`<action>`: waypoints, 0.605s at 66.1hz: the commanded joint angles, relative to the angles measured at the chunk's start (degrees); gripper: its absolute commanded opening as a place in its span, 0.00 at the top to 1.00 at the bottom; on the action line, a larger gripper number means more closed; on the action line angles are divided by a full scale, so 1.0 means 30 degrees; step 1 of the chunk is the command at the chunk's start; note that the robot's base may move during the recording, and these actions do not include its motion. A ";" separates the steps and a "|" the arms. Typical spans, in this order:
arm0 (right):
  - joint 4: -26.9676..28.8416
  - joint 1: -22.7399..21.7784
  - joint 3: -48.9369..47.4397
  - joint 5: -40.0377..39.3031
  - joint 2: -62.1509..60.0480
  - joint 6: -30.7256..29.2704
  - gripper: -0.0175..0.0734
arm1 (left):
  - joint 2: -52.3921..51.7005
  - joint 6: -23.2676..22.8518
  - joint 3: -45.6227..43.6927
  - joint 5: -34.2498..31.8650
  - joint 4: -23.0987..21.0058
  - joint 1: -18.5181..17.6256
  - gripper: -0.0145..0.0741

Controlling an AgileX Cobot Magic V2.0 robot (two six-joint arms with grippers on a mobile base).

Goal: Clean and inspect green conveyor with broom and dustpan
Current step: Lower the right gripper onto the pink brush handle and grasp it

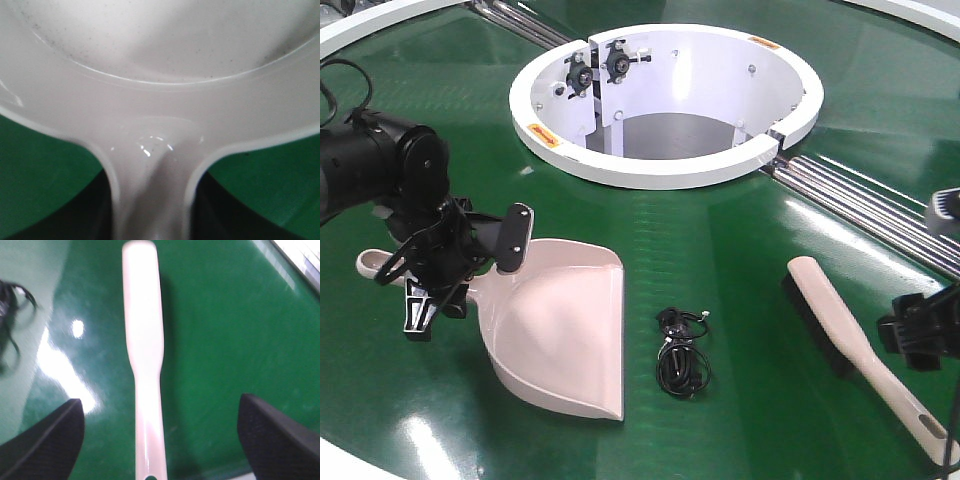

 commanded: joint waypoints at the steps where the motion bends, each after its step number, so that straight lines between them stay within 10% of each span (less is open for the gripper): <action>1: -0.0394 0.0036 -0.1188 0.0233 0.1179 -0.0114 0.14 | -0.0908 0.0131 -0.0523 0.0477 -0.0190 -0.0179 0.84; 40: -0.0314 0.0036 -0.2713 0.1707 0.8379 -0.1052 0.16 | -0.0908 0.0131 -0.0523 0.0477 -0.0190 -0.0179 0.84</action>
